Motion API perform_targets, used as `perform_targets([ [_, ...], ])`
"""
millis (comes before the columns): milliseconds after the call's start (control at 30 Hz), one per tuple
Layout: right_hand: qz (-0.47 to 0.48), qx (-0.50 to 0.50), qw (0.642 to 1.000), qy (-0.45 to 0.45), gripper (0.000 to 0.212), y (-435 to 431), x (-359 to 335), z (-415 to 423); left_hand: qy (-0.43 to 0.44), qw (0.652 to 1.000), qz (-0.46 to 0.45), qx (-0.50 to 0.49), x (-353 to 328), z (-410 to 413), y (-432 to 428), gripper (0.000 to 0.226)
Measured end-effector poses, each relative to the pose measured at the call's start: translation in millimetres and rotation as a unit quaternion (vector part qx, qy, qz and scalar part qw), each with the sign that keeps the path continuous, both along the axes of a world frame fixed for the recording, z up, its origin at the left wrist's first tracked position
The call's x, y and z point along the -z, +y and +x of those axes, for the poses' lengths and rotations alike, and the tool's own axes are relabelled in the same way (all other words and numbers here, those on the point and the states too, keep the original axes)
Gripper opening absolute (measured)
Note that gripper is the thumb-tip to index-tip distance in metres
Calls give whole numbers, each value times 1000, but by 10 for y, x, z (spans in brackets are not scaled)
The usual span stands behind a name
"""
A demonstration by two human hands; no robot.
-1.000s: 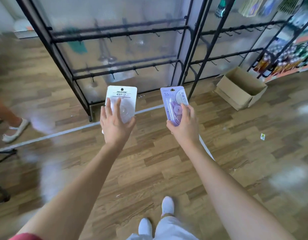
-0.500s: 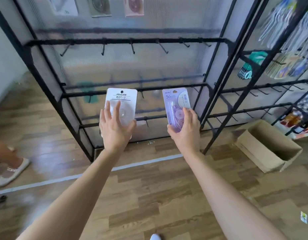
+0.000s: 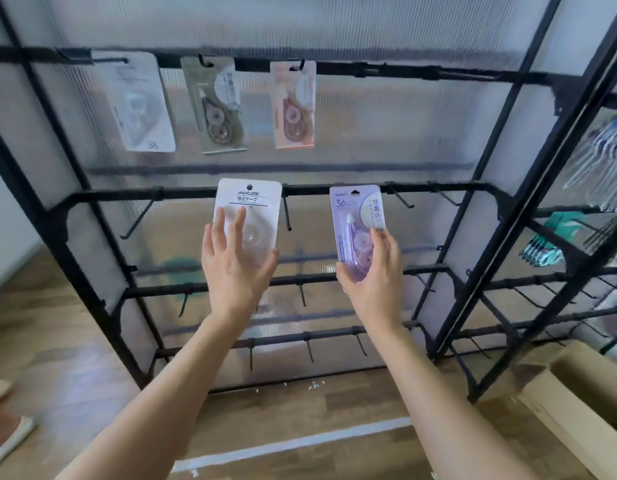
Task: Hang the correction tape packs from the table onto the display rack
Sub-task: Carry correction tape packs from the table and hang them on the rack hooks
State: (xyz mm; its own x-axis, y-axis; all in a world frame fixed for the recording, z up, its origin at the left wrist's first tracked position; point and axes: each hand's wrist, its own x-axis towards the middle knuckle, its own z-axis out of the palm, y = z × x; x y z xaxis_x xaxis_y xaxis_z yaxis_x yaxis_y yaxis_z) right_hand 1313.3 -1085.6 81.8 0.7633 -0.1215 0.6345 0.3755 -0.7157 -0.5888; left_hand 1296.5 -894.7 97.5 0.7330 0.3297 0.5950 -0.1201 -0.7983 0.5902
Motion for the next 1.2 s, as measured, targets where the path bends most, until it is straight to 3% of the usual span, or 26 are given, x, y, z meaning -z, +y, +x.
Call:
perform_targets([
  [600,38,-44,993,-102,72,440,-567,1068,-134,988,-42,-58,-634,921,446,74],
  [967,63,-58,988,-126,73,940,-624,1028,-257,963,-38,-75,-825,814,1074,69],
  [1200,95,-48,987,-121,74,1527,-545,871,-275,960,13,-45,-891,659,1479,68],
])
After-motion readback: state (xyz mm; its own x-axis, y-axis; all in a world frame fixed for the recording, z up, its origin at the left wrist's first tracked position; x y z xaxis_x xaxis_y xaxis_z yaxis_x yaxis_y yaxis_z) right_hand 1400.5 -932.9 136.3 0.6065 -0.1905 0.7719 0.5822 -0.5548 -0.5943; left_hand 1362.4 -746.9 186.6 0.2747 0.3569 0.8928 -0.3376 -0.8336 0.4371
